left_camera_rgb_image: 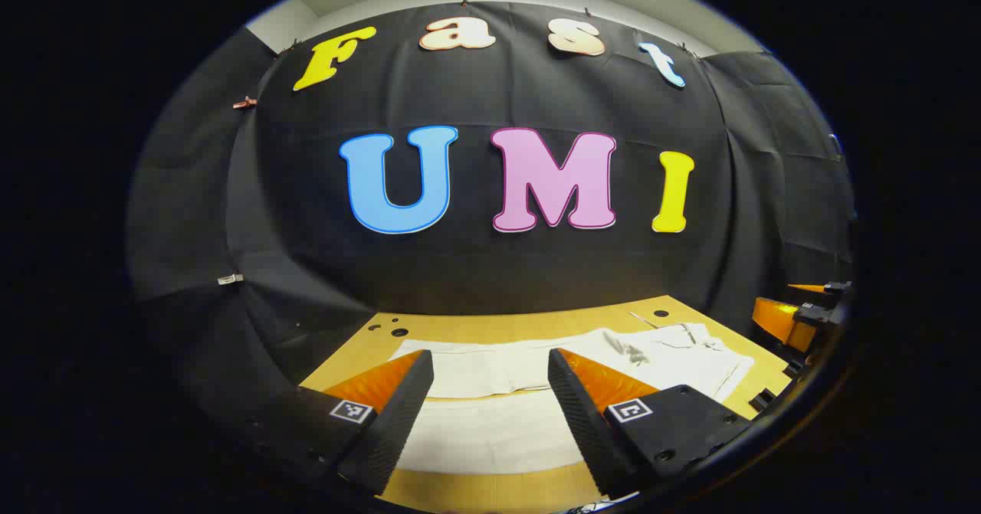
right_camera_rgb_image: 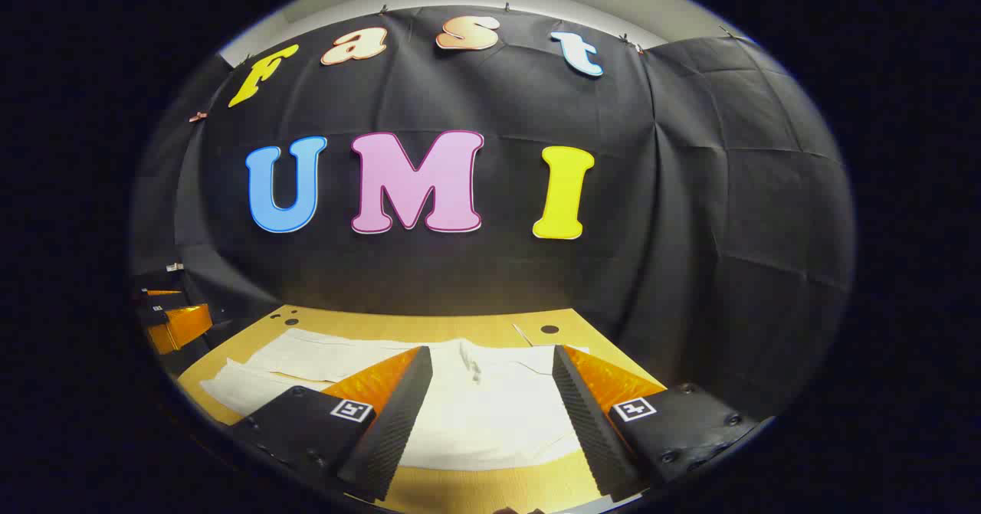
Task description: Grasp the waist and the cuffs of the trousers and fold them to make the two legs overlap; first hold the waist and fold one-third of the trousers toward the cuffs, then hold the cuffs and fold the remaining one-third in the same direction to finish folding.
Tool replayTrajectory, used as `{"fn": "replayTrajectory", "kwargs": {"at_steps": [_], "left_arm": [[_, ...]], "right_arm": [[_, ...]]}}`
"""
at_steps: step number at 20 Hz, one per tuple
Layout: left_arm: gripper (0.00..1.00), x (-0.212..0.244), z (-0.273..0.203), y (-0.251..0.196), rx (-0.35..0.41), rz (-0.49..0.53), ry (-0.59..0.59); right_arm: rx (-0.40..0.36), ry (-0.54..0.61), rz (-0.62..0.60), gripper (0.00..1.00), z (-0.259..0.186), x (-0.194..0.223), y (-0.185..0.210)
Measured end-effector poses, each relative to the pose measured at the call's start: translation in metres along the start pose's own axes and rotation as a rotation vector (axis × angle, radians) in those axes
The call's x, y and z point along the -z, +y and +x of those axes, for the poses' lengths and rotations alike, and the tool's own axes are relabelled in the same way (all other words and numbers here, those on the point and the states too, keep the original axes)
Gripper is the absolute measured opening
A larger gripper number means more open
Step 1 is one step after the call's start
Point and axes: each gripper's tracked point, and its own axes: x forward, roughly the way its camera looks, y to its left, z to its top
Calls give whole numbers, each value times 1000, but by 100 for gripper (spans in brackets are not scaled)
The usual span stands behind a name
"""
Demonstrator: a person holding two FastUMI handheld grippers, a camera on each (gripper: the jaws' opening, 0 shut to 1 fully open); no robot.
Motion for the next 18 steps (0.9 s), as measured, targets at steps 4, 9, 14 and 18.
{"fn": "replayTrajectory", "kwargs": {"at_steps": [4,9,14,18], "left_arm": [[95,2,7,-5,-1,-4,-3],[95,10,14,-3,-37,-17,17],[95,17,25,-11,-62,-26,33],[95,18,33,-24,-54,-38,50]], "right_arm": [[-32,-5,-19,97,9,0,1],[-89,2,-41,98,24,1,1],[-126,-1,-68,98,39,1,-8],[-135,3,-73,98,55,5,-20]]}}
